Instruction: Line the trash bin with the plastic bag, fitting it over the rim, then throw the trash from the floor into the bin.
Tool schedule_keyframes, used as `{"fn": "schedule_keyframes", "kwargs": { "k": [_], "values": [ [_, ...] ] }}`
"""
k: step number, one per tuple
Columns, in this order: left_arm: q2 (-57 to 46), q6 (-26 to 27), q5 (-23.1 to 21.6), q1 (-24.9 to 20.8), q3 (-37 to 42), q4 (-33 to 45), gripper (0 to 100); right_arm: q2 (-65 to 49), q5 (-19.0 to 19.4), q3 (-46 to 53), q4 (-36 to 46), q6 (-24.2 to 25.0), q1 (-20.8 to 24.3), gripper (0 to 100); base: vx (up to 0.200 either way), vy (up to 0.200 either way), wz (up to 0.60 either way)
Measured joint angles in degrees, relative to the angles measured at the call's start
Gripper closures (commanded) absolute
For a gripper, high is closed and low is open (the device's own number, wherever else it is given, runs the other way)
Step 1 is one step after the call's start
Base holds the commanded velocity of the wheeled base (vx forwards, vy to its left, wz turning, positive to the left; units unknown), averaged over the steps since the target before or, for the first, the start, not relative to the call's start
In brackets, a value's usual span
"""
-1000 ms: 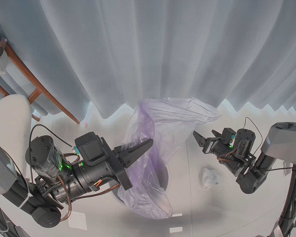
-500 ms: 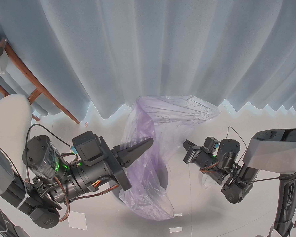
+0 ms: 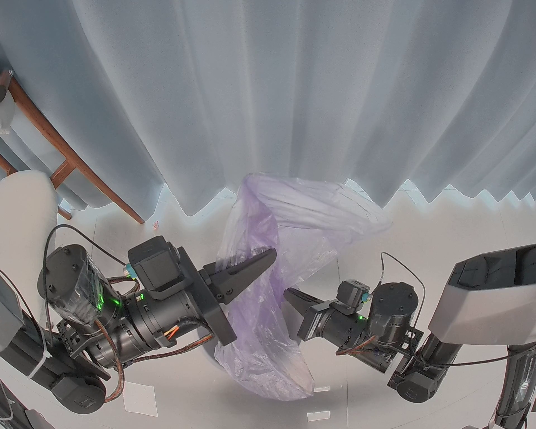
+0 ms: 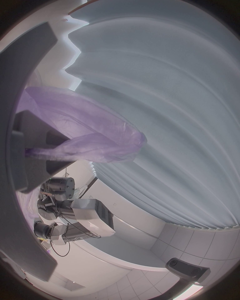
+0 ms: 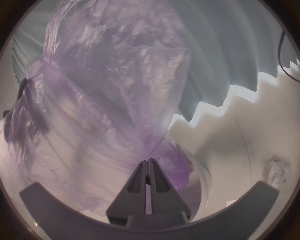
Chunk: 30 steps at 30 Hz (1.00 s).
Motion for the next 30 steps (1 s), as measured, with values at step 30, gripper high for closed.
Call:
{"fn": "schedule_keyframes", "kwargs": {
  "k": [30],
  "values": [
    [9.31, -0.68, 0.18, 4.74, -1.05, -0.07, 100, -0.20, 3.84, 13.90, 0.00, -3.45, 5.88, 100, 0.000, 0.000, 0.00]
  ]
}}
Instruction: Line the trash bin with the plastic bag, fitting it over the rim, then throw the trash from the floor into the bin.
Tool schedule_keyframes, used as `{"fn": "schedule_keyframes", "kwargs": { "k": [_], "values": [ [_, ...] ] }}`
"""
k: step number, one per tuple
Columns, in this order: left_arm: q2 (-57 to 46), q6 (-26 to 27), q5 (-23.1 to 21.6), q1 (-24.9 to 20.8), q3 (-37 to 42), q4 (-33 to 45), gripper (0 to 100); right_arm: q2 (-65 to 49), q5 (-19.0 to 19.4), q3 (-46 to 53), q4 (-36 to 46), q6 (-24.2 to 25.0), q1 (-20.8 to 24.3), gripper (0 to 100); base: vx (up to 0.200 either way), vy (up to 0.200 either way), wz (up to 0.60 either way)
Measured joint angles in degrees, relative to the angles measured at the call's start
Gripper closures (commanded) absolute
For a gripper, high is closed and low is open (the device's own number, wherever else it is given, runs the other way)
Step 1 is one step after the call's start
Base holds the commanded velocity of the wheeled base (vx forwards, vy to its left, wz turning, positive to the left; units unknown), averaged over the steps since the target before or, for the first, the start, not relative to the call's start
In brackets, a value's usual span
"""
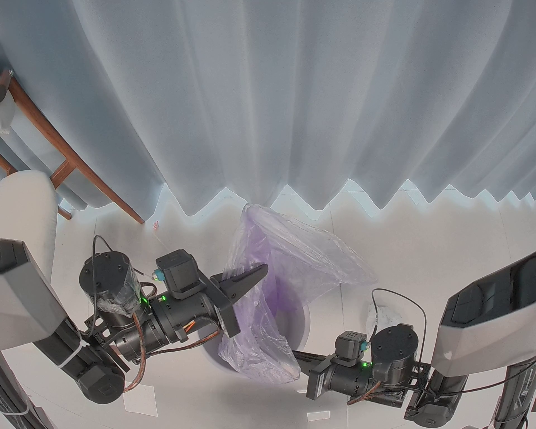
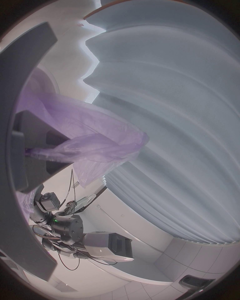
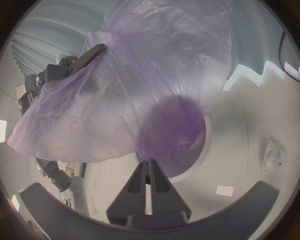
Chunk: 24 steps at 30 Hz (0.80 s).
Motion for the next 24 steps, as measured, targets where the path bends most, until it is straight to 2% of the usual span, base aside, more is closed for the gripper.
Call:
{"fn": "schedule_keyframes", "kwargs": {
  "k": [5, 15, 24],
  "values": [
    [-0.49, -0.06, 0.00, 0.15, 0.04, 0.05, 100, -0.41, 1.89, 0.41, -0.02, 0.93, 1.02, 100, 0.000, 0.000, 0.00],
    [-0.60, 0.11, -0.05, 0.15, -0.02, 0.05, 100, 0.51, 3.89, 4.16, -0.02, 4.71, 7.17, 100, 0.000, 0.000, 0.00],
    [-0.88, 0.09, 0.00, 0.12, -0.11, 0.00, 100, 6.41, 3.94, -2.35, -0.02, 5.28, 12.85, 100, 0.000, 0.000, 0.00]
  ]
}}
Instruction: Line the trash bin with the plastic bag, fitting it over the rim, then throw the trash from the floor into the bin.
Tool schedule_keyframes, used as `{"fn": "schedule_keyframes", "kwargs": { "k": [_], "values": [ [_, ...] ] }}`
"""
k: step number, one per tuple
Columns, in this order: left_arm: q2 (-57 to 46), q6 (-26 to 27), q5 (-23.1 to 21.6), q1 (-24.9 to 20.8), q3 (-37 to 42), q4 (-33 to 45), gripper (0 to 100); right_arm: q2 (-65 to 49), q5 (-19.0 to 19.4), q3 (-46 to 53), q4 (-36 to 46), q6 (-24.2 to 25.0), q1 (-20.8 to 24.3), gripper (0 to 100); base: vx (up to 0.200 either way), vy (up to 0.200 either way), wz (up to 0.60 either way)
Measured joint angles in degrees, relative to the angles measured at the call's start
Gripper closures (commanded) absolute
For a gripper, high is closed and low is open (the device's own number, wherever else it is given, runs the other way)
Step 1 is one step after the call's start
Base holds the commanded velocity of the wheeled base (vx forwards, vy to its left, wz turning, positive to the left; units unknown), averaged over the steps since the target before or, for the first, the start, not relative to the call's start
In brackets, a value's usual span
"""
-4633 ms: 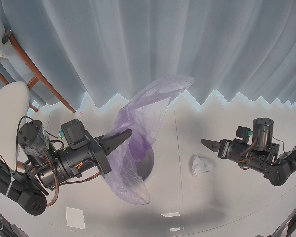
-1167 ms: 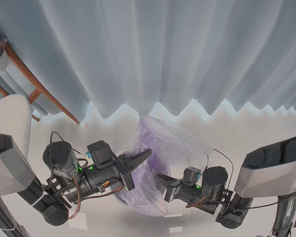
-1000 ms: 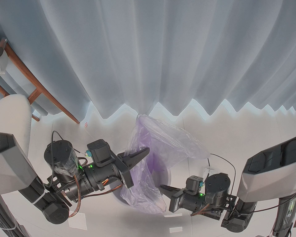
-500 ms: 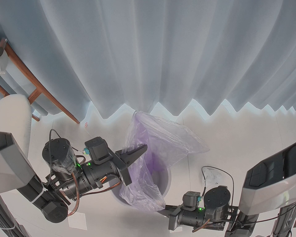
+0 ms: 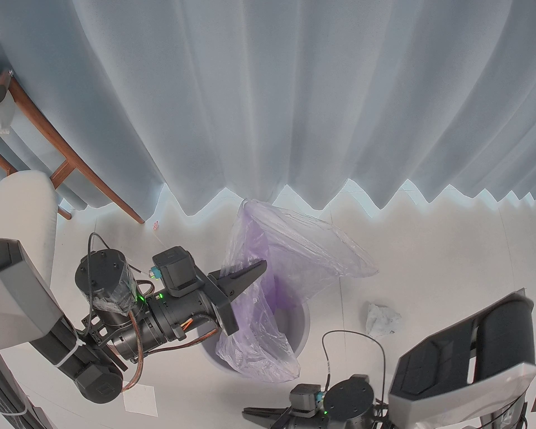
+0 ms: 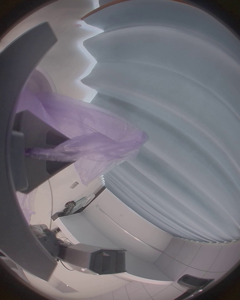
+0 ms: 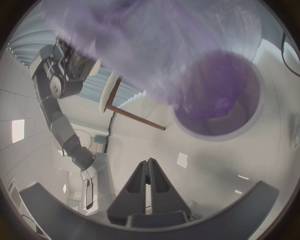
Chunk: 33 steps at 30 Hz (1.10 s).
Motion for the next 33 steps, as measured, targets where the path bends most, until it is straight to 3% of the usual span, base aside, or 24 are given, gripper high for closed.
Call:
{"fn": "schedule_keyframes", "kwargs": {
  "k": [7, 13, 27, 33],
  "values": [
    [-0.22, -0.06, 0.00, -0.26, 0.00, 0.00, 100, 5.35, -2.22, -7.63, 0.05, 0.56, 4.10, 100, 0.000, 0.000, 0.00],
    [-0.27, -0.01, 0.00, -0.20, 0.04, -0.01, 100, 9.13, -5.89, -15.54, 0.05, 0.69, 4.57, 100, 0.000, 0.000, 0.00],
    [0.52, -1.07, 3.36, 1.78, 1.02, 0.07, 100, 12.68, -14.74, -29.01, 0.05, 1.38, -6.45, 100, 0.000, 0.000, 0.00],
    [1.77, -1.32, 3.80, 2.67, 1.16, 0.10, 100, 12.11, -16.52, -30.17, 0.05, 2.44, -8.24, 100, 0.000, 0.000, 0.00]
  ]
}}
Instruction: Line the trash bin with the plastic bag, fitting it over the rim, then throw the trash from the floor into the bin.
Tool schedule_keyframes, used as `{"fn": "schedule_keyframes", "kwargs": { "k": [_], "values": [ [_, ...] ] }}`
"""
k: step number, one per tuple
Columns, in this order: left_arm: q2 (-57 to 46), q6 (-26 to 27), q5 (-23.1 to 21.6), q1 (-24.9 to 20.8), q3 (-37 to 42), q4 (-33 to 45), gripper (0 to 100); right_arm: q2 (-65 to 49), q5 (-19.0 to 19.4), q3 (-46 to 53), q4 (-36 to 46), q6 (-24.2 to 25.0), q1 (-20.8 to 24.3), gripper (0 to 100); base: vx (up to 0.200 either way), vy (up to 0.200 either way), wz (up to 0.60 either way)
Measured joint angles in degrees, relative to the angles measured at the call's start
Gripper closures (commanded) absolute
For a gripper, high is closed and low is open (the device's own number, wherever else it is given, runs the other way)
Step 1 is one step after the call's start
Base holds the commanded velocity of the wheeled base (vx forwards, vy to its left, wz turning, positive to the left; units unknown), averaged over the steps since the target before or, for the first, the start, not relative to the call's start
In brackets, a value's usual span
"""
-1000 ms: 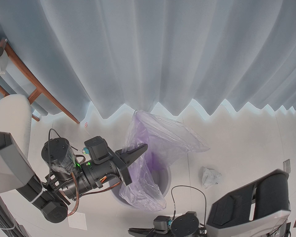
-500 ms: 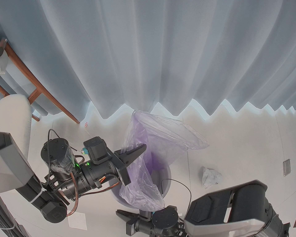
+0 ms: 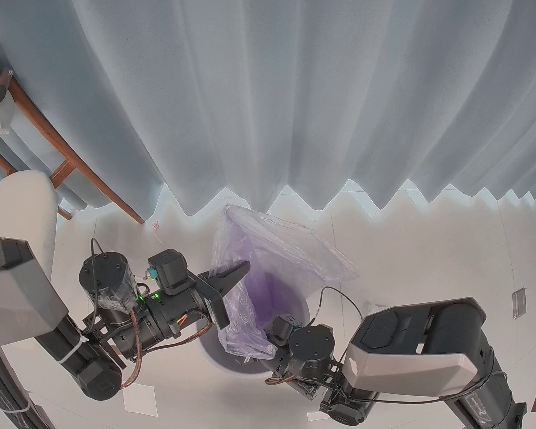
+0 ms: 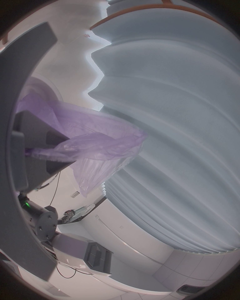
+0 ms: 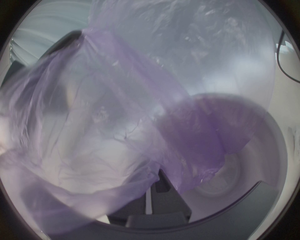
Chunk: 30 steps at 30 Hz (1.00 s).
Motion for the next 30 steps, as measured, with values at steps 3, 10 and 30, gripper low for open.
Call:
{"fn": "schedule_keyframes", "kwargs": {
  "k": [3, 10, 30],
  "values": [
    [0.63, 0.05, 0.12, 0.30, 0.00, -0.02, 100, -0.22, -0.63, 0.85, -0.02, 0.72, -0.17, 100, 0.000, 0.000, 0.00],
    [1.57, 0.10, 1.32, 0.46, 0.15, 0.00, 100, -3.74, -0.66, 13.09, -0.02, 5.64, 3.94, 100, 0.000, 0.000, 0.00],
    [1.21, 6.29, 2.28, -0.94, 6.64, -0.02, 100, -37.01, -3.17, 47.49, -0.05, 14.37, 5.67, 0, 0.000, 0.000, 0.00]
  ]
}}
